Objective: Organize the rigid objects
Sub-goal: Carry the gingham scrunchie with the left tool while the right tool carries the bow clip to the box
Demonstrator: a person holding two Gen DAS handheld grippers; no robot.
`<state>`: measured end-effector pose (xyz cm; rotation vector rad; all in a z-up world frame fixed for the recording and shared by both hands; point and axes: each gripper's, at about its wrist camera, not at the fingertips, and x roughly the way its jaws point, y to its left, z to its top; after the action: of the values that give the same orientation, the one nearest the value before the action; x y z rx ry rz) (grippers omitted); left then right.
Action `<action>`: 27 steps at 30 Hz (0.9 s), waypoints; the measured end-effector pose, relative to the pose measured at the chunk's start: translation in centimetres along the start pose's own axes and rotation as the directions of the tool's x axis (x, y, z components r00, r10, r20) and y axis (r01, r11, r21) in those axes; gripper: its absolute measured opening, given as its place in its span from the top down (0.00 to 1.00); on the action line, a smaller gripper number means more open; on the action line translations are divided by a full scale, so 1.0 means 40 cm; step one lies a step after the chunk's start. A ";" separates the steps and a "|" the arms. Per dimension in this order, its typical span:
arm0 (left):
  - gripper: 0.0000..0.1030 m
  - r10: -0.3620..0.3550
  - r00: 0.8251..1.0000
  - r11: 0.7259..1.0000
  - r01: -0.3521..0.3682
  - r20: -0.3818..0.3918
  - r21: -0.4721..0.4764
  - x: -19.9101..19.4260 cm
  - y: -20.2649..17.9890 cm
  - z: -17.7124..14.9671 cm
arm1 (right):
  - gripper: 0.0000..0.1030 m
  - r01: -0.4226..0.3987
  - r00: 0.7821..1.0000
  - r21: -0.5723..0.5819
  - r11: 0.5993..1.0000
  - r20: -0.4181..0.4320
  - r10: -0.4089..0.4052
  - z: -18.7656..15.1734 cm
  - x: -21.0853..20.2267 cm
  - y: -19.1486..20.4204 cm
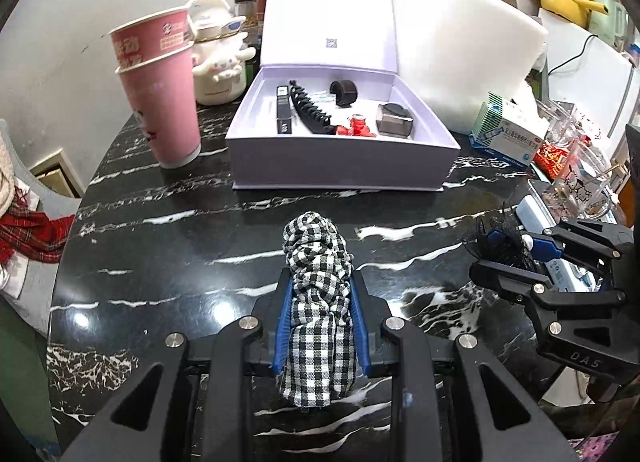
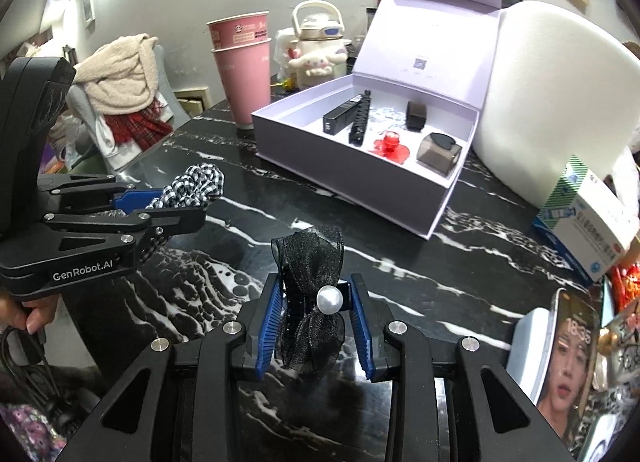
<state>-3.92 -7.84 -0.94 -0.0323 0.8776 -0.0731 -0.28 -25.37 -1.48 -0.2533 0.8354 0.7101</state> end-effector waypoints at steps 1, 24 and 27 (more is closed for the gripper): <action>0.75 -0.003 1.000 1.000 0.003 0.003 0.003 -0.002 -0.004 0.004 | 0.68 0.002 1.000 0.002 1.000 0.000 -0.002 0.000 -0.003 -0.002; 0.75 -0.041 0.999 0.996 0.040 0.010 0.080 0.036 -0.039 0.160 | 0.68 0.025 1.000 0.025 0.999 0.002 -0.025 0.082 0.008 -0.070; 0.75 -0.047 0.999 0.995 0.046 0.007 0.087 0.050 -0.041 0.179 | 0.68 0.031 0.999 0.021 0.999 0.008 -0.031 0.100 0.013 -0.082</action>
<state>2.76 -9.65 2.20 0.0284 0.8635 -0.1546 4.49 -25.70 0.54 -0.2438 0.8291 0.6730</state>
